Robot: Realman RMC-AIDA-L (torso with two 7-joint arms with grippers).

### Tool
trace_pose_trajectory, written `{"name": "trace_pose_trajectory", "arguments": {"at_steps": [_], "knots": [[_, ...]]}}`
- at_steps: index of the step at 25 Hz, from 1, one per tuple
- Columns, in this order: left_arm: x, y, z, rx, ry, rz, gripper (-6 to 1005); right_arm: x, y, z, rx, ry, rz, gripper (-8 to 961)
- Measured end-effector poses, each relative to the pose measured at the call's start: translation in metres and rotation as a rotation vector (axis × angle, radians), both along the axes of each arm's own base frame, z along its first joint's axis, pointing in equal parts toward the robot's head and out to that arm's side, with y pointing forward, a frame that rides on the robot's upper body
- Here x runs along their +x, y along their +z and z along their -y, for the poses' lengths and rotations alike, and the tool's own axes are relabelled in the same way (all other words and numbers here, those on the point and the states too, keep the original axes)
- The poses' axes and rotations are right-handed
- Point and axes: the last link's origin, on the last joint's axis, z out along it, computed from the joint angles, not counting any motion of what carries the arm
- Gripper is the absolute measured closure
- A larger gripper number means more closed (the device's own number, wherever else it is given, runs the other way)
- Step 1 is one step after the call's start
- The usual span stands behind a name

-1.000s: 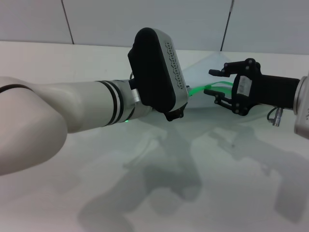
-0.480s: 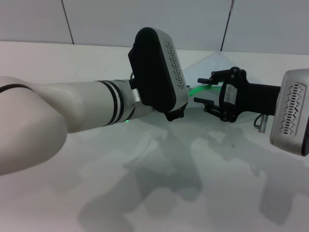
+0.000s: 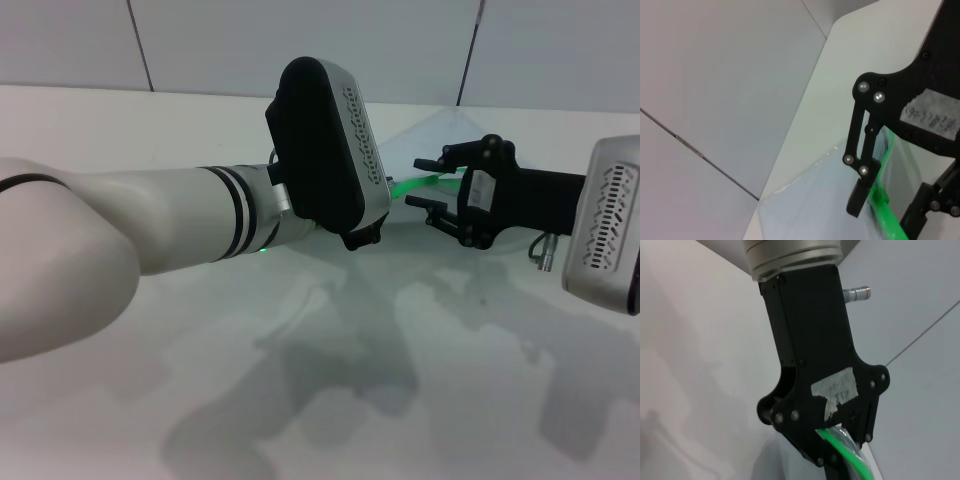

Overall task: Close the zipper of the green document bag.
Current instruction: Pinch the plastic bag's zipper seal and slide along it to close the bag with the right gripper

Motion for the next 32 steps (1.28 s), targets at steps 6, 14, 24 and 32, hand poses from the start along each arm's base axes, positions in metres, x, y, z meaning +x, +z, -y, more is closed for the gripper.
{"name": "trace_pose_trajectory", "arguments": {"at_steps": [6, 14, 24, 32], "knots": [[-0.0018, -0.0003, -0.0002, 0.0, 0.003, -0.004, 898, 0.0006, 0.0007, -0.0002, 0.001, -0.007, -0.003, 615], [-0.0029, -0.0004, -0.0001, 0.0, 0.006, -0.005, 895, 0.0025, 0.0029, 0.0018, 0.007, -0.012, -0.007, 673], [-0.0025, -0.0004, -0.0004, 0.0, 0.005, -0.005, 891, -0.0005, 0.0003, 0.0044, -0.008, -0.001, -0.009, 716], [-0.0023, -0.0005, -0.0004, 0.0, 0.005, -0.005, 888, -0.0046, -0.0015, 0.0041, -0.015, 0.009, -0.013, 741]]}}
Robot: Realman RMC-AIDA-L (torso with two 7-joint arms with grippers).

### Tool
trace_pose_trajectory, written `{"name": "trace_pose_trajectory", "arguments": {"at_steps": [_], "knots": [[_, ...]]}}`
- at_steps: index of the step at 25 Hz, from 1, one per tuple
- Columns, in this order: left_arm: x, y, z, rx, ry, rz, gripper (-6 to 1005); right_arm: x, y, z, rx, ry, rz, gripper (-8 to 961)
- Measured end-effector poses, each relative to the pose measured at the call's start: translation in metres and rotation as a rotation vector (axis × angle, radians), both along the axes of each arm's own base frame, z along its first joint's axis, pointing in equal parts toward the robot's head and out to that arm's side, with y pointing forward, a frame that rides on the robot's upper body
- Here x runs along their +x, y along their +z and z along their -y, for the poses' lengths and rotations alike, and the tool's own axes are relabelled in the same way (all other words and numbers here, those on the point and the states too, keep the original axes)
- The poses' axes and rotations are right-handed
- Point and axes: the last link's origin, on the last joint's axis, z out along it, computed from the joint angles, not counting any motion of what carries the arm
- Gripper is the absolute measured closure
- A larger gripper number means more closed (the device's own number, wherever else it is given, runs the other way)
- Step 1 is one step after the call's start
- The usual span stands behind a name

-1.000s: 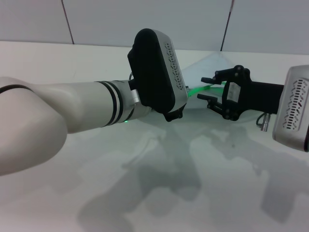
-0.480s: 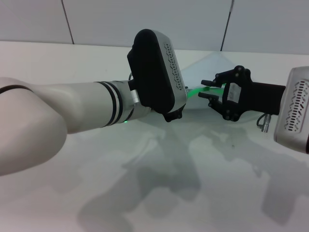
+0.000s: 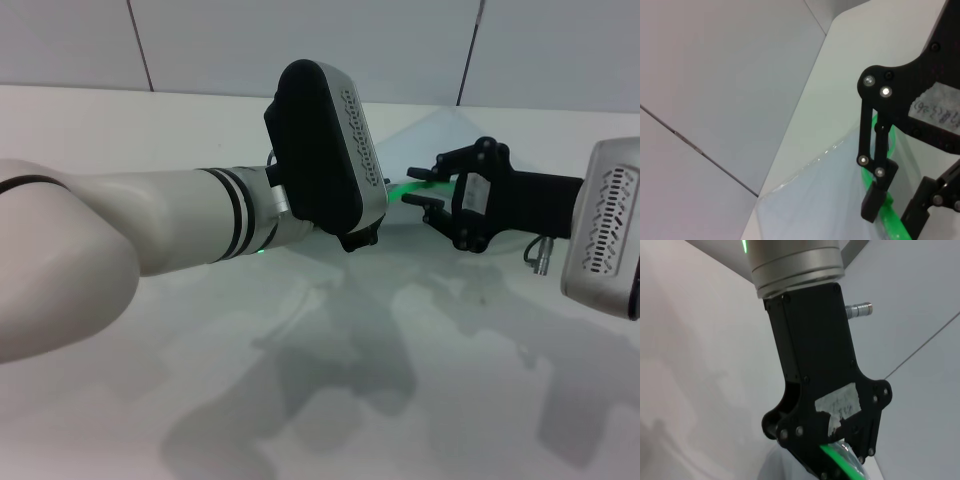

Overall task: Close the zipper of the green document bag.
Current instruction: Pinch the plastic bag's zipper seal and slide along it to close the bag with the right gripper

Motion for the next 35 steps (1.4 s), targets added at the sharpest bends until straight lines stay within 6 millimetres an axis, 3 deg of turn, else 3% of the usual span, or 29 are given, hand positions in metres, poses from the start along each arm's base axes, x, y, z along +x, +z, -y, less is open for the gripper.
{"name": "trace_pose_trajectory", "arguments": {"at_steps": [35], "knots": [[0.0005, -0.0007, 0.0012, -0.002, -0.019, -0.014, 876, 0.0045, 0.0018, -0.0052, 0.034, -0.032, 0.006, 866]]}}
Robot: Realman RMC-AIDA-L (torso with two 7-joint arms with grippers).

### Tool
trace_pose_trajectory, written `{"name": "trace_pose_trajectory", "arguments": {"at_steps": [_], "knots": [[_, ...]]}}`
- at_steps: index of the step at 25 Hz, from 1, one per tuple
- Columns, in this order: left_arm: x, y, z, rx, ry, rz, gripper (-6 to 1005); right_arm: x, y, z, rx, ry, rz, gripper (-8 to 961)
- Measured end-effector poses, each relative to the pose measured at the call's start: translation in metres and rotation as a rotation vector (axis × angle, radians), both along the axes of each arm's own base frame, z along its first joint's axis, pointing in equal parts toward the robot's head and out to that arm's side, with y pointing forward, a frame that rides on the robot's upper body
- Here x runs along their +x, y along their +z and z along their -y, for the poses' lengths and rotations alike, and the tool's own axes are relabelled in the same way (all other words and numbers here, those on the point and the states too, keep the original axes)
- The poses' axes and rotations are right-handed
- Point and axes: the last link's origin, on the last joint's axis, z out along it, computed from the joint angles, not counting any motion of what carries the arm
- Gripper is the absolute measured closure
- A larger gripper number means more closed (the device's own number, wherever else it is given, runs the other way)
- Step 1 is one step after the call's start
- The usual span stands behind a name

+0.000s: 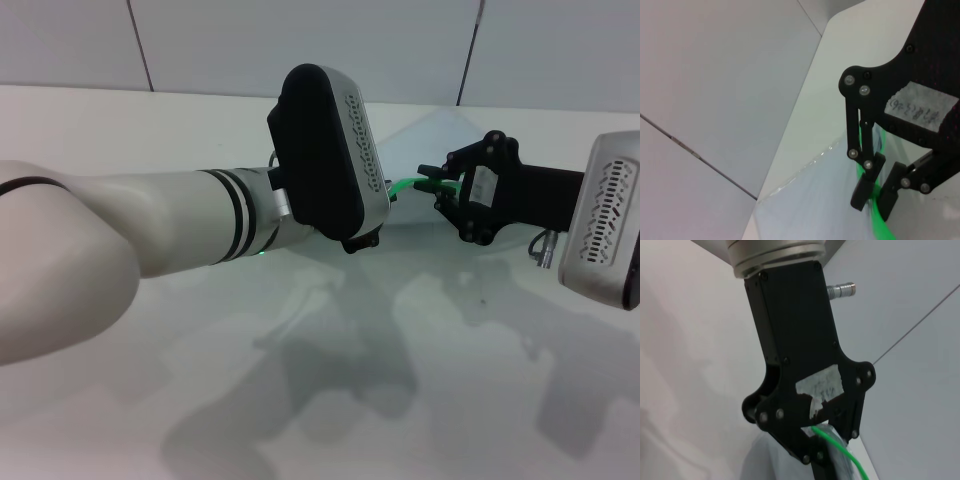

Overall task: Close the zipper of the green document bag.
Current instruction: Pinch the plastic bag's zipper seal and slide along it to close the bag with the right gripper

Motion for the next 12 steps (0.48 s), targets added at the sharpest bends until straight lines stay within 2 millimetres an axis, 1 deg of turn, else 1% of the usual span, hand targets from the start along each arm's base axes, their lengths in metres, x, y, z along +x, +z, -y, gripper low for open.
{"name": "trace_pose_trajectory", "arguments": {"at_steps": [12], "knots": [[-0.0023, 0.0015, 0.0009, 0.004, 0.004, 0.0, 871, 0.0069, 0.0029, -0.0015, 0.01, -0.023, 0.0, 879]]}}
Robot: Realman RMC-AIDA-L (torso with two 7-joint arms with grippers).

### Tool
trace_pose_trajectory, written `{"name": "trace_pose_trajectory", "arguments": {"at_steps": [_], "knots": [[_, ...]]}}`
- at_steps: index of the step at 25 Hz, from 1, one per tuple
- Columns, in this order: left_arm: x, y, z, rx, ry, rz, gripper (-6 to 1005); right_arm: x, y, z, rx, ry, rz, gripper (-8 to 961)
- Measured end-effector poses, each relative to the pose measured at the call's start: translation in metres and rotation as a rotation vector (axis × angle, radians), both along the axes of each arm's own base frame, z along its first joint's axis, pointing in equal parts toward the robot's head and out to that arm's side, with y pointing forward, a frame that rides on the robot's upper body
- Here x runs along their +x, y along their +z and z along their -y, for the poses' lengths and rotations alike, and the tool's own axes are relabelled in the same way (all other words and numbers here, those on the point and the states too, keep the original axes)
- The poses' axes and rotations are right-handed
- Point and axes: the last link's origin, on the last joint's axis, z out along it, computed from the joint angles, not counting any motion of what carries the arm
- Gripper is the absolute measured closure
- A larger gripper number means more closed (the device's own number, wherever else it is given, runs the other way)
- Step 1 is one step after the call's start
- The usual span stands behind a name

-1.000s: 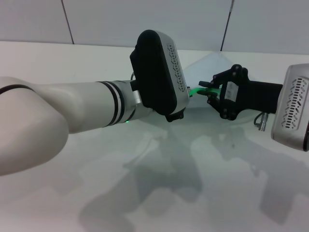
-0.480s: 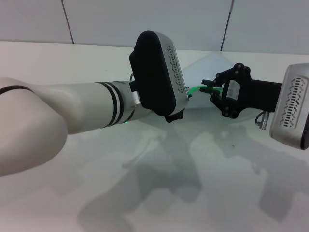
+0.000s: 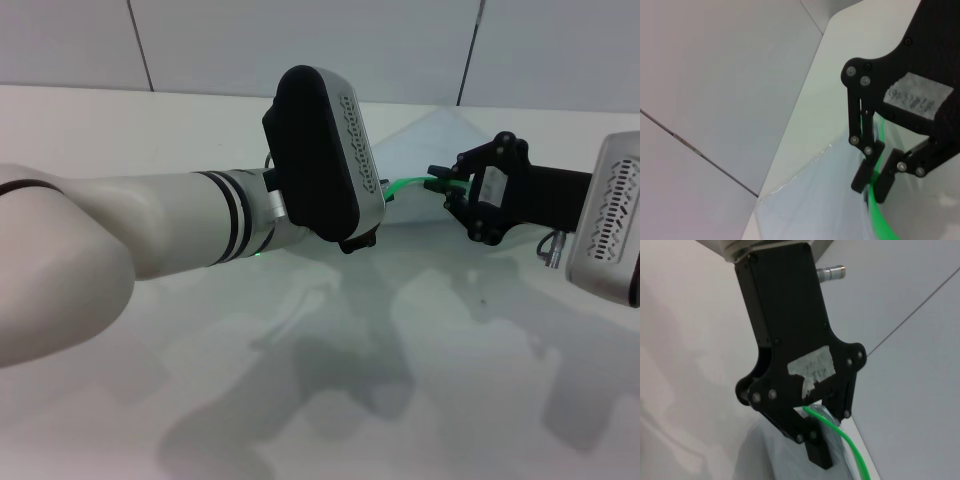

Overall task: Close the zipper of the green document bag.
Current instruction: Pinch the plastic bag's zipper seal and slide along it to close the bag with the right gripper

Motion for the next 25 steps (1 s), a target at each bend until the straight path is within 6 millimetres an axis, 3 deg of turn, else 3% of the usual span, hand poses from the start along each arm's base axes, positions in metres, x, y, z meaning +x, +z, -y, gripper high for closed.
{"name": "trace_pose_trajectory", "arguments": {"at_steps": [25], "knots": [[-0.006, 0.017, 0.008, 0.028, 0.007, 0.005, 862, 0.038, 0.023, -0.019, 0.103, -0.141, -0.013, 885]]}}
